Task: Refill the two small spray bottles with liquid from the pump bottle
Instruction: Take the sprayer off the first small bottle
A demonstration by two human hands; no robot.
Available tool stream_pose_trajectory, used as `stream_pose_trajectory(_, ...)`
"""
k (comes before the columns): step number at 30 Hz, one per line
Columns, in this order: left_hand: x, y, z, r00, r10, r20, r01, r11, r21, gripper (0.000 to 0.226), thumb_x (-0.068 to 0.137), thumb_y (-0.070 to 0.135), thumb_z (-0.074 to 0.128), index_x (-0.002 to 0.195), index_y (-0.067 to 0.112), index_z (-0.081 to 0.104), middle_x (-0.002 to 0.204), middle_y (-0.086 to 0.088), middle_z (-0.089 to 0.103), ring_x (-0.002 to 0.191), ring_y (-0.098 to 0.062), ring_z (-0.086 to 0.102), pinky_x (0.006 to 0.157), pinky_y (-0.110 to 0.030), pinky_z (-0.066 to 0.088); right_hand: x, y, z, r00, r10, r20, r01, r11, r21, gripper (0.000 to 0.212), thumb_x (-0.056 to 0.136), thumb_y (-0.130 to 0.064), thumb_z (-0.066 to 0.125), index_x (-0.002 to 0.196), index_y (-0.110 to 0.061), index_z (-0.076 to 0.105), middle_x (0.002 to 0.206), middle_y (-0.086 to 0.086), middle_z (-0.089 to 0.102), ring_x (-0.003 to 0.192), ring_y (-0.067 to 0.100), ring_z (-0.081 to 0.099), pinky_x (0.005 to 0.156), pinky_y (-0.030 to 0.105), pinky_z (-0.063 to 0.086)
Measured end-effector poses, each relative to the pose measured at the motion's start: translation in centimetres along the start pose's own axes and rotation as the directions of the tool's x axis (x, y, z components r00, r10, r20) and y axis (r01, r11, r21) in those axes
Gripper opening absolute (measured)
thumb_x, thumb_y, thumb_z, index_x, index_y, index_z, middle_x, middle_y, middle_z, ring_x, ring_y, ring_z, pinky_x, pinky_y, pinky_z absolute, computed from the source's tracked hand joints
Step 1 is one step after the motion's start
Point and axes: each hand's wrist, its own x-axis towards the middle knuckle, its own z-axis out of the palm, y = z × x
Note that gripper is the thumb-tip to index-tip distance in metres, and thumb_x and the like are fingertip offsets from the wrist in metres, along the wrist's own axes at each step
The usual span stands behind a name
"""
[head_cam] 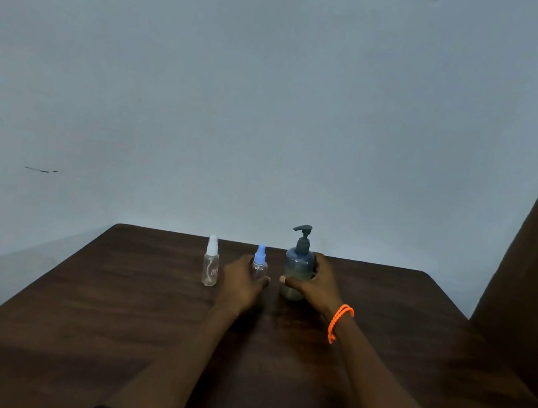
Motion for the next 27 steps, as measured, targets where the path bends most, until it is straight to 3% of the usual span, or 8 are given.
stream_pose_trajectory(3,-1.2,0.4,-0.5,0.999,0.009,0.030,-0.010,1.000,0.012,0.025,0.084,0.017,0.087,0.100,0.016,0.068,0.089,0.003,0.066,0.085,-0.018,0.064,0.074,-0.025,0.042,-1.5,-0.2,-0.4,1.000,-0.015,0.012,0.015,1.000,0.001,0.058,0.068,-0.006,0.094,0.116,-0.022,0.065,0.111,-0.004,0.073,0.102,0.016,0.070,0.084,0.029,0.059)
stream_pose_trajectory(5,-2.7,0.8,-1.0,0.999,0.019,0.038,-0.020,0.999,0.028,0.026,0.083,0.019,0.088,0.102,0.014,0.070,0.089,0.004,0.067,0.084,-0.016,0.064,0.073,-0.027,0.043,-3.0,-0.4,-0.7,1.000,-0.018,0.015,0.018,1.000,0.002,0.061,0.068,-0.006,0.095,0.120,-0.020,0.065,0.111,-0.004,0.073,0.102,0.016,0.070,0.082,0.025,0.057)
stream_pose_trajectory(11,-8.3,1.9,-2.6,0.999,0.022,0.047,-0.022,1.000,0.007,0.031,0.082,0.021,0.091,0.108,0.017,0.074,0.096,-0.002,0.076,0.089,-0.020,0.072,0.078,-0.028,0.056,-8.5,-1.3,-1.7,0.999,-0.040,0.011,0.040,0.999,-0.031,0.070,0.063,-0.016,0.099,0.123,-0.026,0.065,0.117,-0.006,0.073,0.110,0.020,0.069,0.095,0.043,0.060)
stream_pose_trajectory(13,-10.0,2.1,-3.3,0.999,0.023,0.046,-0.024,1.000,0.005,0.031,0.082,0.022,0.091,0.107,0.016,0.074,0.095,-0.003,0.077,0.090,-0.021,0.073,0.082,-0.034,0.058,-10.4,-1.5,-2.1,0.999,-0.037,0.008,0.037,0.999,-0.029,0.071,0.061,-0.019,0.099,0.122,-0.028,0.065,0.117,-0.005,0.073,0.110,0.022,0.069,0.095,0.043,0.060)
stream_pose_trajectory(17,-12.9,2.1,-4.8,0.997,0.018,0.081,-0.018,1.000,-0.004,0.031,0.082,0.025,0.092,0.106,0.016,0.074,0.096,0.000,0.078,0.092,-0.019,0.075,0.086,-0.038,0.062,-13.8,-1.7,-2.9,0.998,-0.055,0.006,0.055,0.998,-0.044,0.086,0.047,-0.043,0.098,0.125,-0.030,0.066,0.120,-0.009,0.073,0.110,0.019,0.070,0.094,0.044,0.061)
stream_pose_trajectory(27,-14.9,1.7,-5.9,0.996,0.041,0.078,-0.041,0.999,-0.005,0.035,0.079,0.032,0.094,0.106,0.021,0.074,0.094,0.007,0.078,0.089,-0.014,0.075,0.085,-0.041,0.063,-17.1,-1.9,-4.1,0.996,-0.074,0.040,0.076,0.996,-0.047,0.088,0.046,-0.051,0.100,0.124,-0.035,0.064,0.120,-0.011,0.073,0.111,0.015,0.070,0.096,0.046,0.060)
